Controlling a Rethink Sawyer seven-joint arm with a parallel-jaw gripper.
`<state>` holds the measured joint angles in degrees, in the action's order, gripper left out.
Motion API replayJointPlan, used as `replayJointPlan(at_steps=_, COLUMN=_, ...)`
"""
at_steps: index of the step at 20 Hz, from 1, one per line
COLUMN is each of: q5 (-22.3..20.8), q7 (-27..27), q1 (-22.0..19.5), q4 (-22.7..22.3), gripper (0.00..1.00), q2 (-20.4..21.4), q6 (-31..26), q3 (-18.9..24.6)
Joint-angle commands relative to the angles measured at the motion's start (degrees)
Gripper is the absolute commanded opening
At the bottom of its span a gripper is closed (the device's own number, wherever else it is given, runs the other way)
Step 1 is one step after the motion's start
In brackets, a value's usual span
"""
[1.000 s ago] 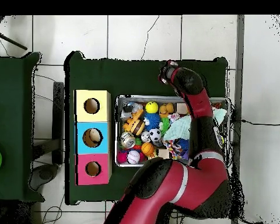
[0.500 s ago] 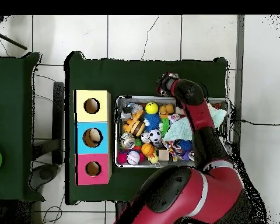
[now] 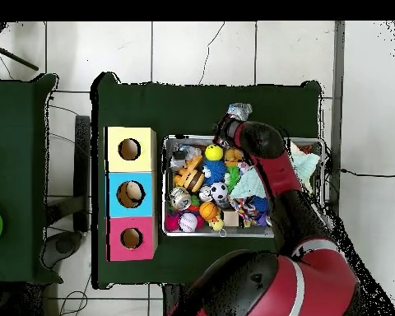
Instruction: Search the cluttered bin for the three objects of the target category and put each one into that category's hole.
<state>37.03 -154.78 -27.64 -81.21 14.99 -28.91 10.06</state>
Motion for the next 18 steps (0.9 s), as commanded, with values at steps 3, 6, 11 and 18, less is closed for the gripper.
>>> replayJointPlan(at_steps=3, q5=-4.24, q7=-3.74, q1=2.23, q4=-3.46, gripper=0.00, q2=3.57, q6=-7.46, q3=-2.26)
replayJointPlan(at_steps=6, q5=-6.95, q7=-4.89, q1=3.56, q4=11.39, gripper=0.00, q2=-2.81, q6=-14.10, q3=-6.22)
replayJointPlan(at_steps=11, q5=-10.29, q7=-6.11, q1=3.72, q4=34.00, gripper=0.00, q2=-14.39, q6=-20.83, q3=-10.82)
replayJointPlan(at_steps=18, q5=-14.28, q7=-5.93, q1=2.73, q4=51.33, gripper=0.00, q2=-23.38, q6=-23.27, q3=-18.00)
